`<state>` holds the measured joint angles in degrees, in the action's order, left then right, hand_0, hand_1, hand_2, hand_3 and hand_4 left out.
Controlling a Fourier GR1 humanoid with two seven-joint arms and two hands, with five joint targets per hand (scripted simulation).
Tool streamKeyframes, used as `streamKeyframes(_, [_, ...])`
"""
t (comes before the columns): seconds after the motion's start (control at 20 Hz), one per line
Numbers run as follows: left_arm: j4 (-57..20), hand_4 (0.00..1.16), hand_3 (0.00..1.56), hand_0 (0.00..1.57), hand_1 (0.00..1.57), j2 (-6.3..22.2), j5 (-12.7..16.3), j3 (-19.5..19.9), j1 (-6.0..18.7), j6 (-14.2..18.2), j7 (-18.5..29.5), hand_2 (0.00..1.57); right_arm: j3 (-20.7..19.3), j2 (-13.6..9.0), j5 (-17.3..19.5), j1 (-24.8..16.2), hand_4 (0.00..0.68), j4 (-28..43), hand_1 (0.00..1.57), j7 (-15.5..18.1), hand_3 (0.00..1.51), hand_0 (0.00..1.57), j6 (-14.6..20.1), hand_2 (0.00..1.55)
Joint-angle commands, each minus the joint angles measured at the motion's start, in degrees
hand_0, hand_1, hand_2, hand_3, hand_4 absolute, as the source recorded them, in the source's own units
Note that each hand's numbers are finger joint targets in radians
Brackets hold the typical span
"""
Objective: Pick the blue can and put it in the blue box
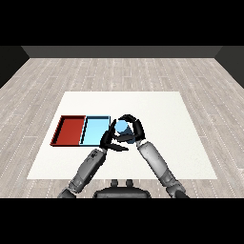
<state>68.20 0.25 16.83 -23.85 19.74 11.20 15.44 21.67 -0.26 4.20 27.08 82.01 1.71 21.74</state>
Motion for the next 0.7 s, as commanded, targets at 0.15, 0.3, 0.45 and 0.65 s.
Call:
streamKeyframes(0.15, [2.08, 0.00, 0.00, 0.00, 0.00, -0.24, 1.40, -2.12, -1.14, 0.91, 1.07, 0.00, 2.04, 0.25, -2.62, 2.87, 0.628, -1.24, 1.46, -1.45, 1.39, 1.46, 3.46, 1.45])
streamKeyframes(0.3, [-2.17, 0.00, 0.00, 0.00, 0.00, -0.24, 0.62, -0.45, 1.77, -0.21, 1.95, 0.00, -0.49, 0.25, -4.60, -2.30, 0.608, -1.60, 1.45, 3.36, 1.38, 1.45, 0.12, 1.45])
streamKeyframes(0.45, [-5.04, 0.00, 0.00, 0.00, 0.00, -0.24, 3.90, -1.18, 2.77, -1.81, 5.40, 0.00, 1.09, 0.25, -8.35, 0.56, 0.589, -3.22, 1.46, 4.41, 1.39, 1.46, 2.79, 1.45])
streamKeyframes(0.65, [-5.07, 0.00, 0.00, 0.00, 0.00, -0.24, 6.98, -6.19, 4.38, 2.04, 6.25, 0.00, 6.78, 0.25, -9.32, -4.38, 0.602, -0.74, 1.45, 6.29, 1.39, 1.45, 5.31, 1.45])
